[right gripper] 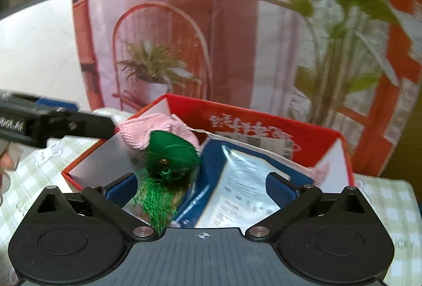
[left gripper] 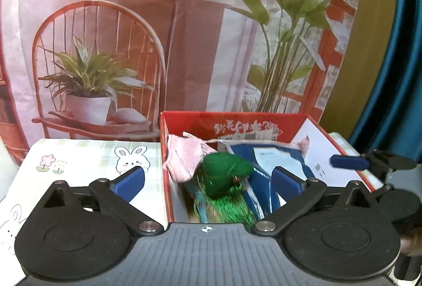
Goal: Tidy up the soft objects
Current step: 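Lower the green yarn ball into the box and open both grippers, then withdraw both open grippers from the box toward the table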
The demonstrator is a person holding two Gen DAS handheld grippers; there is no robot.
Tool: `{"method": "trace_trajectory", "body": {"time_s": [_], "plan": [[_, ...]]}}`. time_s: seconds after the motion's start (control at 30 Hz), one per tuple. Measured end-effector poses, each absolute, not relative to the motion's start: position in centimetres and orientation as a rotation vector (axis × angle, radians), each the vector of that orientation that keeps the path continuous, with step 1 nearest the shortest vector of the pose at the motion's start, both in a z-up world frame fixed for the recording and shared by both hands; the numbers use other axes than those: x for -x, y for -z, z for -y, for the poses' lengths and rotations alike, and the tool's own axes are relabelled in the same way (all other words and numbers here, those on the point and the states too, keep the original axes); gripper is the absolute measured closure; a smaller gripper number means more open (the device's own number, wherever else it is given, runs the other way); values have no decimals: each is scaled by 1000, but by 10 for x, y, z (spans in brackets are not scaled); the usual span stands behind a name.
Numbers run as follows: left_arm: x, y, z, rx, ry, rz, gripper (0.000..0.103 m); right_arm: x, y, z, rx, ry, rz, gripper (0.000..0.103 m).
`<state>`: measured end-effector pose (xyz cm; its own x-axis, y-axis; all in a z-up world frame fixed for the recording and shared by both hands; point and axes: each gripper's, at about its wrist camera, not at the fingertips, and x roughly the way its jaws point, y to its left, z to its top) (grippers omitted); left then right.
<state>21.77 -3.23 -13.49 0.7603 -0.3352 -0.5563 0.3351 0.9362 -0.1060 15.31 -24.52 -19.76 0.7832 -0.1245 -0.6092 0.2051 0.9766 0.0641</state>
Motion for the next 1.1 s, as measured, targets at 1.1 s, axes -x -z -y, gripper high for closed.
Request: {"method": "trace_trajectory", "body": {"time_s": [1.1], "plan": [[-133,179,1,91,260,-627,0,-46,224,223,-296,326,-574,1]]}}
